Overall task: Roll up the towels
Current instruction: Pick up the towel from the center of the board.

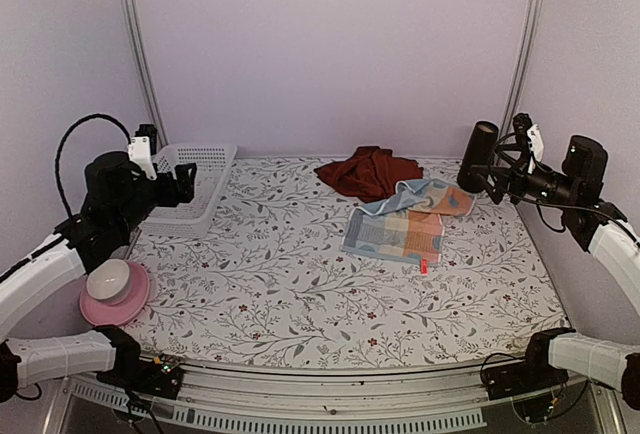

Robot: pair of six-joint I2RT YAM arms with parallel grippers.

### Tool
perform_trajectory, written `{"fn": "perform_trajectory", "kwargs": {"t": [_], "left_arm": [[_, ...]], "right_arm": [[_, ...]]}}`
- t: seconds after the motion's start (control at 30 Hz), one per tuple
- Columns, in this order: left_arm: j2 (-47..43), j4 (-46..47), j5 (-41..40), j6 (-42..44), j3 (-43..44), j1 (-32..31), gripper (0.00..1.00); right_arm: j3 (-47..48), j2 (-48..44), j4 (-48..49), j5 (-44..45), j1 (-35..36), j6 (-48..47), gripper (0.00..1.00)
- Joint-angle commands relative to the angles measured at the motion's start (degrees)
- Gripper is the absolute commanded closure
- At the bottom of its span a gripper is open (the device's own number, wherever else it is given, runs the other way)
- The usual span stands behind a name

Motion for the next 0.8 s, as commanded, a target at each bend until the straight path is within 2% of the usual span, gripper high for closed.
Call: {"fn": "perform_trajectory", "kwargs": {"t": [0.0,0.17,0.4,0.63,0.77], "left_arm": [[-3.2,-2.9,3.9,1.7,0.4,1.3,0.03],[-4.9,-3.7,8.6,3.1,0.2,1.7,0.03],[-4.7,-4.0,14.7,4.4,0.1,2.1,0.03],[-4.2,-4.4,17.5,4.7,0.2,2.3,0.03],[-4.2,-4.4,17.9,4.7,0.3,2.4,0.03]], "right_arm": [[-2.0,1.5,3.3,-1.4,-0.7,-0.2,0.01],[-3.4,4.4,3.2,-5.0,0.6,-6.6,0.01],[1.7,17.2,-2.8,8.4,10.3,-20.7,0.01],[11.7,35.8,-9.5,20.0,17.6,-27.7,0.01],[14.1,43.2,-12.4,25.0,22.0,-30.9,0.01]]}}
